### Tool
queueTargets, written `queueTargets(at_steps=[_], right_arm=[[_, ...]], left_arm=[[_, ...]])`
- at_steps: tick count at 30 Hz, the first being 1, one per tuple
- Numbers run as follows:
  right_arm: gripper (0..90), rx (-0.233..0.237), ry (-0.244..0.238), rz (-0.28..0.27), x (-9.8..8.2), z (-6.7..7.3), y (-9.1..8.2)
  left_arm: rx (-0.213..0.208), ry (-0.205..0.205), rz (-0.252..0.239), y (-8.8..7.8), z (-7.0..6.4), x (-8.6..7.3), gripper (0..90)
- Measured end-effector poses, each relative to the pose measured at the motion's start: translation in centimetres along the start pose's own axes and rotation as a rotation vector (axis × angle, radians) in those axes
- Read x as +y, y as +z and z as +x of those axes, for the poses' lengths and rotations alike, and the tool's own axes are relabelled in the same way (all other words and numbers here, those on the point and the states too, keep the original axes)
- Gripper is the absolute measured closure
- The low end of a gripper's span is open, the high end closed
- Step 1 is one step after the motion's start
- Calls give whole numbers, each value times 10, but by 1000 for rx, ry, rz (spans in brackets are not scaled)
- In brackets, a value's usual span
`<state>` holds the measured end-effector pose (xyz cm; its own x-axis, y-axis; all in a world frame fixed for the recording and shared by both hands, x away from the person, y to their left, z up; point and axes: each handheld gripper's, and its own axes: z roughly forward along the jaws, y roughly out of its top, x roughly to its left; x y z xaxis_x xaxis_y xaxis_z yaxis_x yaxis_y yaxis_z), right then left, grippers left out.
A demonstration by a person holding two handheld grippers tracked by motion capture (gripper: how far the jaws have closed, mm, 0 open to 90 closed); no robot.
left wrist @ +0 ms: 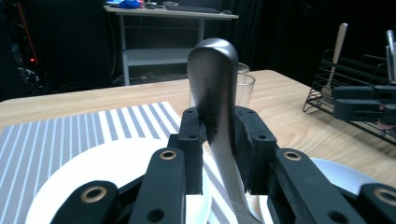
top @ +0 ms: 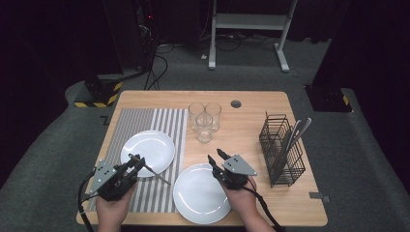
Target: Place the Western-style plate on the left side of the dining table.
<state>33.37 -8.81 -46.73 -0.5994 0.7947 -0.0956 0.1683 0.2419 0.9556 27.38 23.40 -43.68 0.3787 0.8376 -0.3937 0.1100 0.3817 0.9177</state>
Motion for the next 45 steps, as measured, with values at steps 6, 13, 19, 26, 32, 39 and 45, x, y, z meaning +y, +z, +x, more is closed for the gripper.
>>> queueTargets(at_steps=[6,13,19,26,32,39,45], right_arm=[[591,-33,11,20,-16,-11,-6],[588,-61,22,36,-31,-20,-11],[585,-68,40,33,-38,-27,-16],[585,-69,68,30,-44,-35,-21],[561,-70,72,44,-49,-36,-21],[539,-79,75,70,-54,-35,-19],[540,-70,111,95,-59,-37,-17]], left_arm=[[33,-4,-3,-3,7,0,734],[72,-4,-9,-5,14,-2,742],[105,5,-7,-7,21,-4,720],[120,-9,-10,-10,28,-5,707],[122,28,-33,-12,26,-9,694],[128,22,-27,-16,33,-10,678],[132,-34,-35,-20,46,-13,668]])
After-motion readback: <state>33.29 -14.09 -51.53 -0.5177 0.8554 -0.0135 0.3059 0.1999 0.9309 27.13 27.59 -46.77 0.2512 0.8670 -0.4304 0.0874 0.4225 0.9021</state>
